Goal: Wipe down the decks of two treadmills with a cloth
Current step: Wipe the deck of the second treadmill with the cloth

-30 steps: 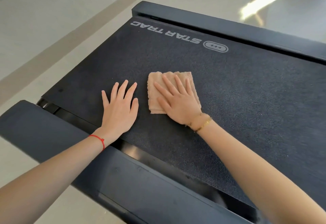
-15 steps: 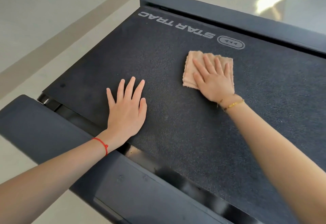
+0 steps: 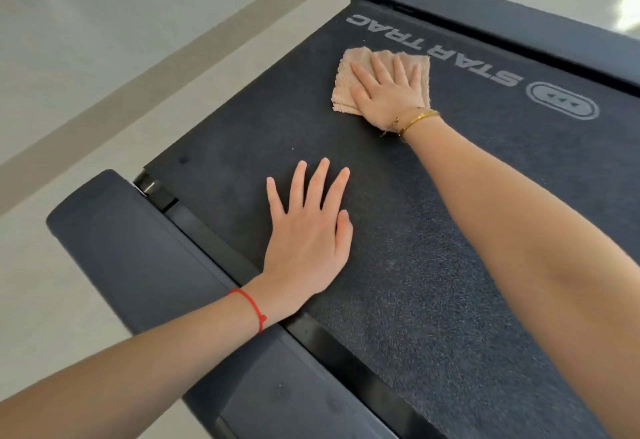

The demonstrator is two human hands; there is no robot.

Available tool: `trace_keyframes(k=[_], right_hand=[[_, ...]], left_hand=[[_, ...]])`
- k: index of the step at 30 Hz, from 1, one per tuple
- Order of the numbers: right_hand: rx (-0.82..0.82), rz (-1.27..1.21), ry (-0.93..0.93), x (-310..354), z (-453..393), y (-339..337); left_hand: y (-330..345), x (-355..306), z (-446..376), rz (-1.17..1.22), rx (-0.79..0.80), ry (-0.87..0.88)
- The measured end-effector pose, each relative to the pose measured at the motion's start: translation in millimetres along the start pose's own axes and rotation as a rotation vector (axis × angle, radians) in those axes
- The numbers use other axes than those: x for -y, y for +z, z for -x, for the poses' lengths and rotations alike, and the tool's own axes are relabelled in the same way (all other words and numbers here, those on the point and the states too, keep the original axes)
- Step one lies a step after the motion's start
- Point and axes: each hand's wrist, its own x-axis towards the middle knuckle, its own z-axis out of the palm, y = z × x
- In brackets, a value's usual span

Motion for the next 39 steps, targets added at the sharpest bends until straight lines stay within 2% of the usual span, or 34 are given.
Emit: trace_keyframes(k=[6, 10, 13, 18, 22, 25, 33, 36, 39], right_hand=[[0.019, 0.035, -0.28, 31, 13, 4], [0.004, 0.011, -0.347, 25, 55, 8], [-0.045, 0.018, -0.275, 5, 81, 10], [-0.056, -0.026, 0.029, -45, 109, 6], [-0.071, -0.03, 0.161, -57, 142, 10], [-0.068, -0.034, 0.151, -42, 173, 14], [-0.054, 0.007, -0.013, -2, 290, 27], [-0.048, -0.005, 0.012, -13, 322, 28], [-0.079, -0.021, 0.115, -38, 337, 25]], left_hand=[[0, 1, -1, 0.002, 0.002, -0.01], [-3, 3, -1, 0.001, 0.017, -0.002], [-5, 3, 0, 0.016, 0.017, 0.001], [-6, 3, 1, 0.03, 0.017, -0.001], [-7, 2, 1, 0.042, 0.014, -0.008], [-8, 0, 3, 0.043, 0.006, -0.006], [-10, -2, 4, 0.072, 0.014, 0.001], [-10, -9, 1, 0.112, 0.017, 0.005], [-9, -24, 0, 0.099, 0.022, 0.092]])
